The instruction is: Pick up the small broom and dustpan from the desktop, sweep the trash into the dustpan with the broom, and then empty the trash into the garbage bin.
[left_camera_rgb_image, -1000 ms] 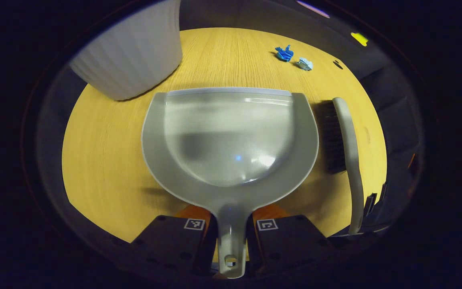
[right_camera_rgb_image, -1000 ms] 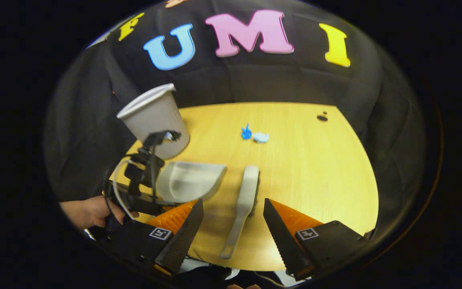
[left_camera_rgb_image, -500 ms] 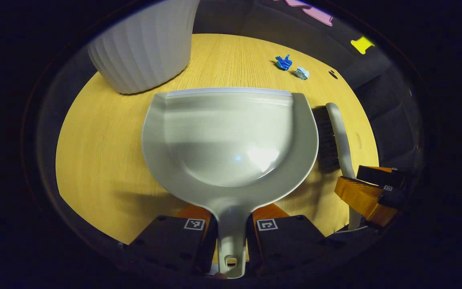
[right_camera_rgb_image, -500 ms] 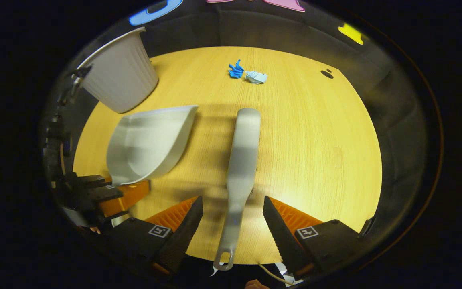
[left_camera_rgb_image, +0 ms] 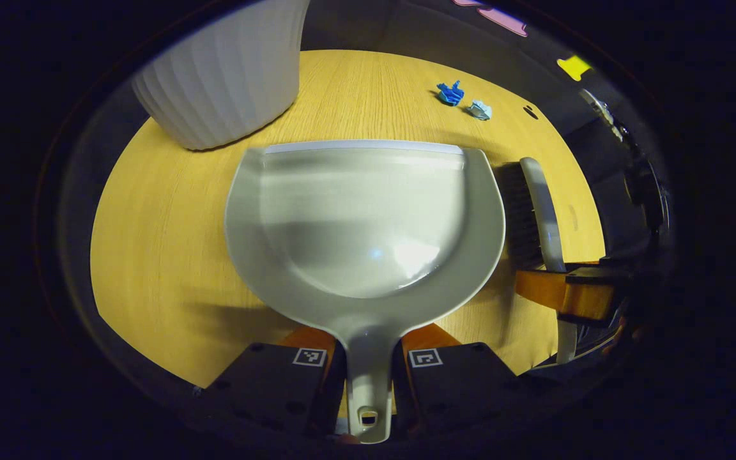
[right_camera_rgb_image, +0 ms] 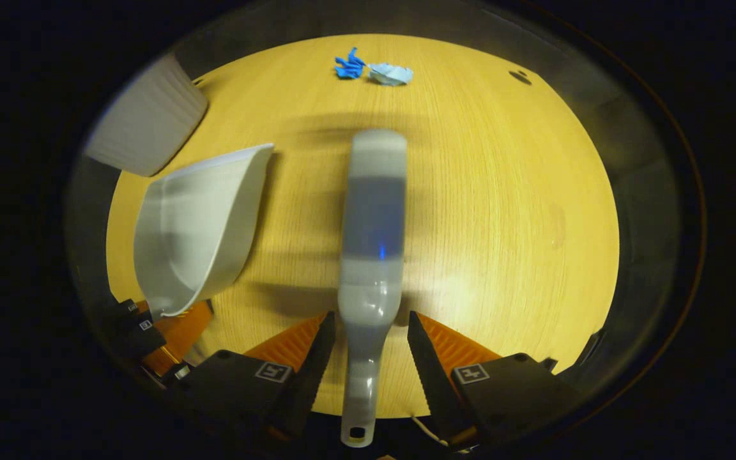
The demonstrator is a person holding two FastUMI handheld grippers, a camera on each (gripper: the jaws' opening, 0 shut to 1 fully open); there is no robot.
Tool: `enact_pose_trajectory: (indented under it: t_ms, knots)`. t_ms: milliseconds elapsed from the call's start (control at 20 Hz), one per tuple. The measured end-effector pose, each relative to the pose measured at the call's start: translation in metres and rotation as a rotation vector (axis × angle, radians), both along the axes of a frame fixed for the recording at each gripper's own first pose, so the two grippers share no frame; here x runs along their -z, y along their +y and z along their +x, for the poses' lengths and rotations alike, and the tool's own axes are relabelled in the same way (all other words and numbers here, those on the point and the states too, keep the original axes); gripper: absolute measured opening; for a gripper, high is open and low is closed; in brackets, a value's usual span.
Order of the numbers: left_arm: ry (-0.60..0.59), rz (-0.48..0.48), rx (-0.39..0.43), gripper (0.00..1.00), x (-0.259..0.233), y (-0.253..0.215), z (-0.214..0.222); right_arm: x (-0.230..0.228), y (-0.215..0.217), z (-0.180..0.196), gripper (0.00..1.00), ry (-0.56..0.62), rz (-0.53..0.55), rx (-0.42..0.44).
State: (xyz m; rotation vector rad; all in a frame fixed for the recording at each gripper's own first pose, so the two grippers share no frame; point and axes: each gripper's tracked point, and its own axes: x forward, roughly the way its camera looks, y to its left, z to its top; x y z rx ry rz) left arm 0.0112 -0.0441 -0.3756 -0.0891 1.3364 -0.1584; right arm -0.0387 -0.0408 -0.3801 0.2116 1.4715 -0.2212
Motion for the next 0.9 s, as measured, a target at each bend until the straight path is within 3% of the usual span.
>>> enact_pose_trajectory:
  t_ms: [50, 150, 350, 450, 650, 700, 900]
  knots:
    - [-0.001, 0.001, -0.003, 0.31, 0.001, 0.000, 0.000, 0.004, -0.002, 0.004, 0.65, 0.002, 0.010, 0.018]
    - [0.000, 0.004, -0.011, 0.31, 0.000, 0.000, 0.000, 0.011, -0.003, 0.000, 0.61, 0.044, 0.037, 0.011]
    - [0.012, 0.041, -0.007, 0.31, 0.001, -0.001, 0.001, 0.010, -0.007, 0.010, 0.29, 0.040, 0.104, 0.066]
    - [0.009, 0.073, 0.039, 0.30, 0.001, -0.003, 0.002, 0.009, -0.012, 0.018, 0.29, 0.034, 0.138, 0.026]
    - [0.025, 0.115, 0.117, 0.31, 0.000, 0.001, 0.004, 0.000, -0.069, 0.070, 0.20, -0.065, 0.059, -0.075]
    - [0.036, 0.116, 0.122, 0.31, -0.002, 0.001, 0.008, -0.004, -0.086, 0.086, 0.24, -0.079, 0.040, -0.105]
    - [0.062, 0.134, 0.152, 0.31, -0.005, 0.000, 0.028, -0.020, -0.154, 0.157, 0.24, -0.118, -0.035, -0.223]
